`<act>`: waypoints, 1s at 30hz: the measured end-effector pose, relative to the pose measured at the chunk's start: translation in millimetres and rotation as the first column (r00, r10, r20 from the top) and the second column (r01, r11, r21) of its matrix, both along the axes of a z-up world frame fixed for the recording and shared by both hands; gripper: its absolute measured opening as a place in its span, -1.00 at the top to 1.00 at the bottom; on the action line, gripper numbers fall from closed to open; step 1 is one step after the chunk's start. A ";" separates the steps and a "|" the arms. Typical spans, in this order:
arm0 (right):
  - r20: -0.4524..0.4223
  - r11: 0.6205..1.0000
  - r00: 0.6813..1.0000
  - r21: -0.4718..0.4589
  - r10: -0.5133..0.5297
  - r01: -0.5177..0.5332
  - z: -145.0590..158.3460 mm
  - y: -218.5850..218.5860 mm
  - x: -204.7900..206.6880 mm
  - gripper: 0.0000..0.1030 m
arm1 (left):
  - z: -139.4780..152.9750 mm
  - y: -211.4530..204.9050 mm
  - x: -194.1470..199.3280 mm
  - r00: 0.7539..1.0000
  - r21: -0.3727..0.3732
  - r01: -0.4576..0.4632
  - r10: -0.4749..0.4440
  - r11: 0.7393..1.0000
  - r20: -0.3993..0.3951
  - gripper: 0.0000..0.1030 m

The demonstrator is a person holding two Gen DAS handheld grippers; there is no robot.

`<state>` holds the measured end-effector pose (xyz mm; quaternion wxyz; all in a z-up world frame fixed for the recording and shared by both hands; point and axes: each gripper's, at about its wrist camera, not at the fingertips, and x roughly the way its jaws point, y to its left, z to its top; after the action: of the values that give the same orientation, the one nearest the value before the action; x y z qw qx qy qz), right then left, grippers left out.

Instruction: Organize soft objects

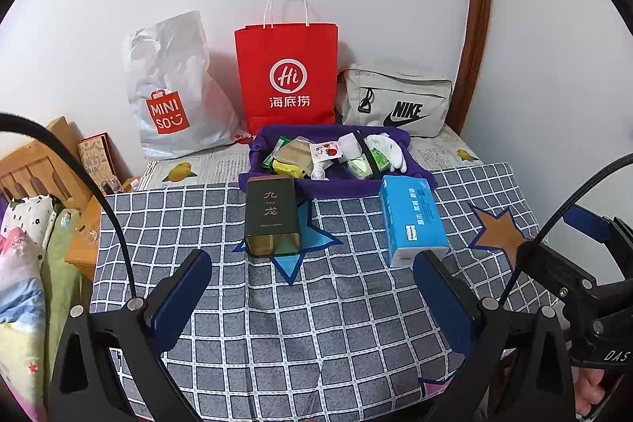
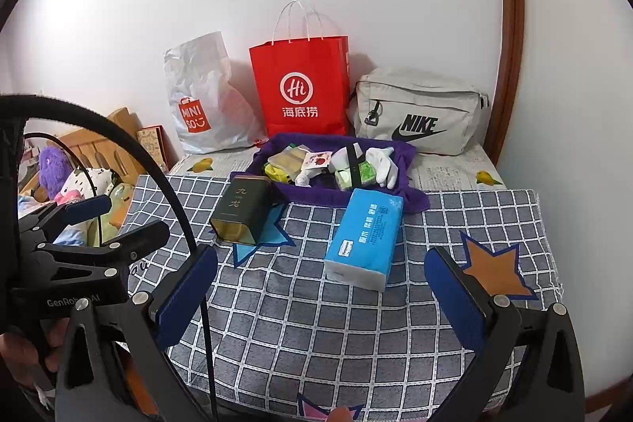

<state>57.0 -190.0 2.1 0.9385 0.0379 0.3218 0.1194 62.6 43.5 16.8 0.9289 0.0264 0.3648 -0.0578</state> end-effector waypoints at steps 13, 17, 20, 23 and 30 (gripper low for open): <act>0.007 1.000 1.000 0.003 -0.008 0.008 2.4 -3.4 -4.3 -1.00 | 0.1 -3.1 -1.0 1.000 0.003 0.002 -0.002 1.000 0.000 -0.99; 0.007 1.000 1.000 0.001 -0.009 0.009 2.7 -3.9 -4.4 -1.00 | 0.0 -4.8 -0.9 1.000 0.003 0.004 -0.004 1.000 -0.002 -0.99; 0.007 1.000 1.000 0.001 -0.009 0.009 2.8 -3.4 -4.8 -1.00 | 0.1 -4.6 -0.8 1.000 0.003 0.003 -0.003 1.000 -0.002 -0.99; 0.007 1.000 1.000 0.001 -0.009 0.009 2.7 -3.4 -4.9 -1.00 | 0.1 -4.4 -0.7 1.000 0.003 0.004 -0.004 1.000 -0.002 -1.00; 0.005 1.000 1.000 0.002 -0.012 0.012 4.5 -3.8 -5.7 -1.00 | 0.2 -4.9 -0.6 1.000 0.004 0.004 -0.004 1.000 -0.001 -0.99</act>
<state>51.3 -193.8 6.6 0.9400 0.0404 0.3191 0.1140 62.1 38.6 17.0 0.9285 0.0290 0.3654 -0.0588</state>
